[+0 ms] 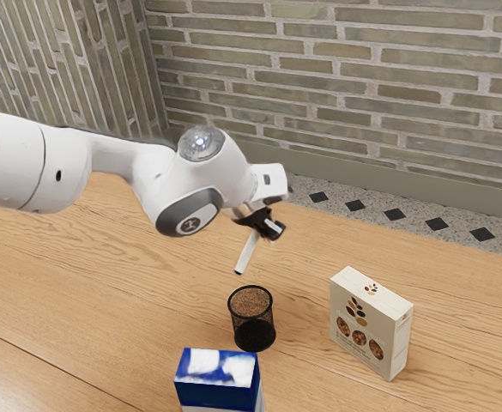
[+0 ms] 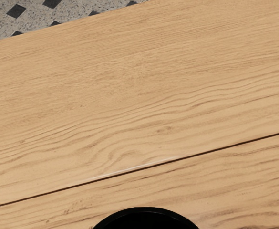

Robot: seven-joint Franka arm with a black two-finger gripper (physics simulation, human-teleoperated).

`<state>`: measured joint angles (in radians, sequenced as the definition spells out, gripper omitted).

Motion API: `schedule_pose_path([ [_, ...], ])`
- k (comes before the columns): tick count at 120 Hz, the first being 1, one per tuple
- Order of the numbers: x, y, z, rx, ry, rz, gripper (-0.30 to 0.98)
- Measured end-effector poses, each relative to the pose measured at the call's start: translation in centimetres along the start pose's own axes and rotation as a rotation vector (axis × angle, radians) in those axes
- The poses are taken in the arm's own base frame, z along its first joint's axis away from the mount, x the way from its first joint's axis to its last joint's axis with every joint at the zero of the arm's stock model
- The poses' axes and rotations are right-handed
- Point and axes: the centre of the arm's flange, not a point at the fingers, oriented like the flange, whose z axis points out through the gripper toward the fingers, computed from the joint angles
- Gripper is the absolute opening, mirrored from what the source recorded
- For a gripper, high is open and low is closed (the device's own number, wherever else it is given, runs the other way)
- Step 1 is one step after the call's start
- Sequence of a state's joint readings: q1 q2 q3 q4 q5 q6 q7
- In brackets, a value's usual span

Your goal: Put the marker into the pen holder.

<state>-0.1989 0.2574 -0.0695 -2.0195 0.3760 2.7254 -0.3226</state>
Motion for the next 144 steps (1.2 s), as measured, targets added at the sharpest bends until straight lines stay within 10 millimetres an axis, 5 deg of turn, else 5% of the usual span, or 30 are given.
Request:
schedule_pose_path([
  [24,0.7,-0.4,0.8,-0.046,0.156,-0.03,-0.04],
  [39,-0.6,0.5,1.2,-0.091,0.203,-0.047,-0.04],
  [98,-5.4,3.6,-2.4,-0.159,0.214,-0.117,-0.04],
  [120,-6.1,1.8,-1.7,-0.132,0.194,-0.153,-0.04],
  [144,-6.1,1.4,-1.6,-0.108,0.173,-0.155,0.36],
])
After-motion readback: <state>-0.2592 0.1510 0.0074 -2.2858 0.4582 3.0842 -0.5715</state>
